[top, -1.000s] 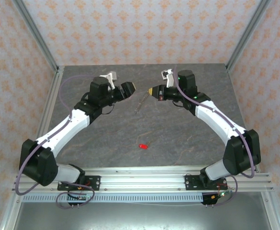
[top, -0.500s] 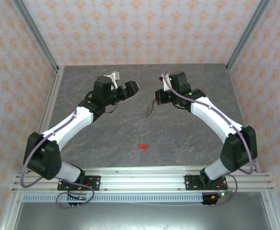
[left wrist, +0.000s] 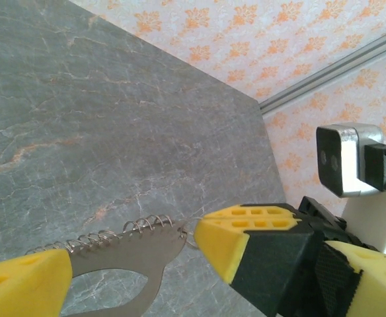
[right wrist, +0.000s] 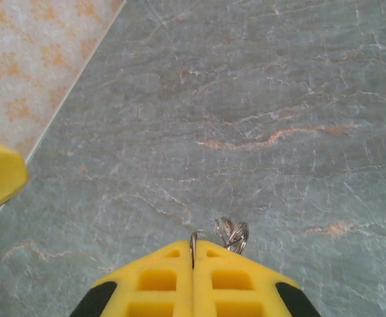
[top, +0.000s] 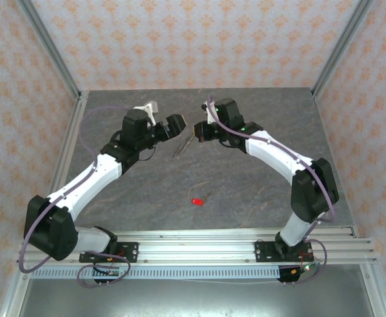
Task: Put the keys on the keyring
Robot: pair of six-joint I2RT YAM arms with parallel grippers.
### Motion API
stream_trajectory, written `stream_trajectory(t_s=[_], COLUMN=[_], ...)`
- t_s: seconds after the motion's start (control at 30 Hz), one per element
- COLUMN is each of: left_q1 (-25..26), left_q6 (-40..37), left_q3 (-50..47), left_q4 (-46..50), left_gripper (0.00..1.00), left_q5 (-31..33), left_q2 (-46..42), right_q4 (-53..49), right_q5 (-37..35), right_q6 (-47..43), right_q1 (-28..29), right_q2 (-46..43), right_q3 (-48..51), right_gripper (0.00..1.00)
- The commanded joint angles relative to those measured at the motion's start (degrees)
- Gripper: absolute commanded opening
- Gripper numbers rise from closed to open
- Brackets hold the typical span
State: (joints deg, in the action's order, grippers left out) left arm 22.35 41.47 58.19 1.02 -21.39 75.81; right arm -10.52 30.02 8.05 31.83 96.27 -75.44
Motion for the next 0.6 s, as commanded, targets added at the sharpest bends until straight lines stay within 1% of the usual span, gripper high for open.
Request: stream_trajectory(t_s=[0.0,0.13,0.33,0.43,0.57], left_q1=[-0.28,-0.29,-0.2,-0.11,0.06], left_q6=[-1.75,-0.9,0.18,0.45,0.63], left_q3=[-1.58,-3.62,-5.83,-6.57,-7.13], left_q4=[1.63,0.13,-2.53,-3.71,-4.78], left_gripper=[0.97,0.97,0.97,0.97,0.97], left_q5=[2.34,2.18,1.62,1.44,1.31], left_q2=[-2.13,-2.67,-2.34,-2.15,-2.07], right_q4=[5.68,10.09,13.02,13.71,13.11], right_q5=[0.96,1.23,-1.32,-2.48,-3.0], right_q6=[1.94,2.81,4.01,4.5,4.95], right_q1=[-0.11,0.37,1.12,1.12,1.3], right_q2=[-0.04,1.16,1.69,2.15,3.87], right_q3=[4.78,12.6,21.07,23.5,23.89], right_gripper=[0.0,0.0,0.0,0.0,0.0])
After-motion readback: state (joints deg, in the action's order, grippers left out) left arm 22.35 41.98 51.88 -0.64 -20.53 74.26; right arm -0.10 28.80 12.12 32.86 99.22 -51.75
